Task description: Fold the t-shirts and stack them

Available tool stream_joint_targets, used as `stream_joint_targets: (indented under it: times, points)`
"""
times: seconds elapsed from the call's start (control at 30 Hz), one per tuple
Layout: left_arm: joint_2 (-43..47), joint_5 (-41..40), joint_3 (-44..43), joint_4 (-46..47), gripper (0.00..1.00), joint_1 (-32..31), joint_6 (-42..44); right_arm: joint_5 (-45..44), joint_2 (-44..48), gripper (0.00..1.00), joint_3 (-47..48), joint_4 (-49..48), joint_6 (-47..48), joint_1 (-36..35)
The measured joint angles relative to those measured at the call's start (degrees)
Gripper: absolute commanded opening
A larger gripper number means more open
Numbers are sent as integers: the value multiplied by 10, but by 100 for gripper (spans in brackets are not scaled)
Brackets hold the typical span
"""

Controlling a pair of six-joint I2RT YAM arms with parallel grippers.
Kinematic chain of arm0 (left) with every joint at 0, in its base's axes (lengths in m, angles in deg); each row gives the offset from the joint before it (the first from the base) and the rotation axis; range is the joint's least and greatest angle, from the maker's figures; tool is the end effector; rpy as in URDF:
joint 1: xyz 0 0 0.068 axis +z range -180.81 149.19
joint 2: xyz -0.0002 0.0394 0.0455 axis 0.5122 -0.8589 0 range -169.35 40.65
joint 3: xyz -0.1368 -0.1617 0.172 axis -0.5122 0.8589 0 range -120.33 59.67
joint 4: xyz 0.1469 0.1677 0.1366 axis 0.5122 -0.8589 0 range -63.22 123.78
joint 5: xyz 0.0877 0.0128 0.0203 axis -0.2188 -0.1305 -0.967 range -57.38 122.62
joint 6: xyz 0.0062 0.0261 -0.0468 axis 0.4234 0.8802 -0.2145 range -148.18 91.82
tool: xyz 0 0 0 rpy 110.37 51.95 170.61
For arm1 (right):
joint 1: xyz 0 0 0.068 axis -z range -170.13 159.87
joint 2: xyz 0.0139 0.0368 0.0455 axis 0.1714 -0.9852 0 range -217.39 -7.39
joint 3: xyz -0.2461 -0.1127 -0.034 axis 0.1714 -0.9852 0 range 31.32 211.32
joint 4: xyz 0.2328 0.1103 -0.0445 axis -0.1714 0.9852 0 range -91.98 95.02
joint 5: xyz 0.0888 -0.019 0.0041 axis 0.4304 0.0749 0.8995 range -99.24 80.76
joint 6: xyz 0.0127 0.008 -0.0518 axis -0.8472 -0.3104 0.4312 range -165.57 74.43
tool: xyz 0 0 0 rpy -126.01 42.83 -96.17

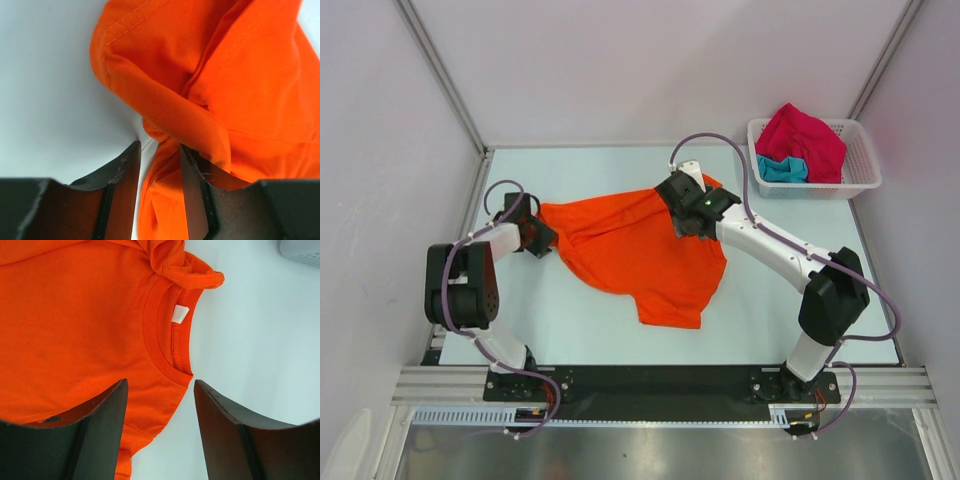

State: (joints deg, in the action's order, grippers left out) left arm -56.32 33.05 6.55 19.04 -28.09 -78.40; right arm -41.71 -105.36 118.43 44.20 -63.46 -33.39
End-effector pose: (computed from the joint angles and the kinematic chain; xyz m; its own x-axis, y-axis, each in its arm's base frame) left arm 0.3271 0.0153 0.1556 -0.5120 -0.7936 -0.3286 -0.6829 0.6082 -0.4046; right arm 0.2790 0.2361 0.3005 -0.6937 -0.2969 -0.6562 -0.1601 0.9518 -0.2615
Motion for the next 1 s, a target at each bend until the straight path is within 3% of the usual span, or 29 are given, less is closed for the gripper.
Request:
stream_joint_targets:
  times: [0.3,0.37,0.4,0.43,0.47,0.8,1.0]
  points:
    - [-17,11,-11,19,42,-7,-8,0,0,60,0,1,2,2]
    - [-18,7,-13,18,39,-8,-8,0,0,60,0,1,2,3]
    - [-19,2,-15,17,33,-9,-8,0,0,60,0,1,2,3]
    - [-21,-1,-17,17,11,-10,-8,0,0,60,0,1,2,3]
    - [-23,-5,-19,17,0,-11,-8,-1,0,60,0,1,2,3]
    - [-45,-17,-36,24,0,-13,-9,-1,0,59,0,7,7,8]
    - [-11,-31,-37,-5,0,-15,-2,0,0,58,0,7,9,9]
